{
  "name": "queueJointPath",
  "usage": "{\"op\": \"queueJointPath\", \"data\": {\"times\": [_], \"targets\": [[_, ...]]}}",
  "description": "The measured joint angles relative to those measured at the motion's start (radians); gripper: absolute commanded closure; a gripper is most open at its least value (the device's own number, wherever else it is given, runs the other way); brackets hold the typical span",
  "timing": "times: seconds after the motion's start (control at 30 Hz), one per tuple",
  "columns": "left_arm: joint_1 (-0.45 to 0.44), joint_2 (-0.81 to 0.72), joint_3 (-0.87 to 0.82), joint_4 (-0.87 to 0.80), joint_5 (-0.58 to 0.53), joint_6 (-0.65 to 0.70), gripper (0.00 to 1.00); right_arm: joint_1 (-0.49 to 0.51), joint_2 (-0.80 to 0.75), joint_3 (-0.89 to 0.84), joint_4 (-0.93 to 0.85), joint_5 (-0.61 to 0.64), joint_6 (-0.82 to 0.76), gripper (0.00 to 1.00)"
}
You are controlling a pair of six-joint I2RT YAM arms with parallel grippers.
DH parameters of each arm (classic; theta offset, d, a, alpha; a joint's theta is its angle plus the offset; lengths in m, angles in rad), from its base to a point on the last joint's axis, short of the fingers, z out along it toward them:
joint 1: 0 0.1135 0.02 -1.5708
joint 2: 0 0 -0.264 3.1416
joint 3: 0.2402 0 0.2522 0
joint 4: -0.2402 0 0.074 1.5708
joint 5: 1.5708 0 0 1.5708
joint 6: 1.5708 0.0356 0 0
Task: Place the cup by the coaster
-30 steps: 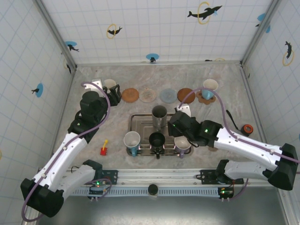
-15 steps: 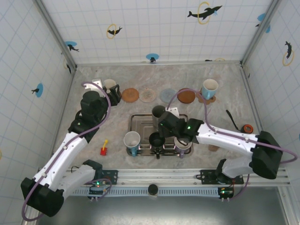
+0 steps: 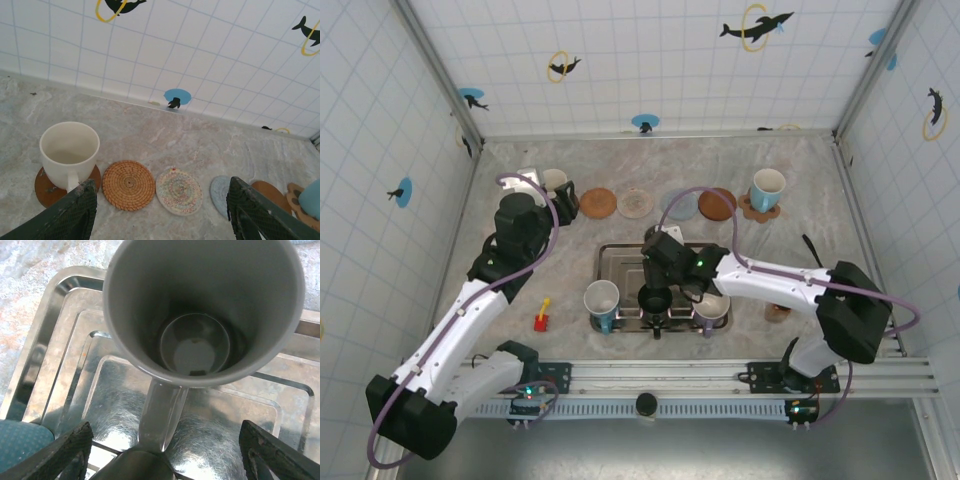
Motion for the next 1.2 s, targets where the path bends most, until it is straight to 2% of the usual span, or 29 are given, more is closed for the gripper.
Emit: {"op": "queueJointPath", "data": {"times": [1.0, 1.2], "targets": [[0.000, 0.050, 0.000, -0.003, -0.004, 0.023, 0.31, -0.046, 0.112, 0.036, 0.038, -0.051, -0.015, 0.65], [0.000, 0.050, 0.000, -0.003, -0.004, 0.023, 0.30, -0.046, 0.123, 0.048, 0.025, -0.052, -0.023, 0.77]]}}
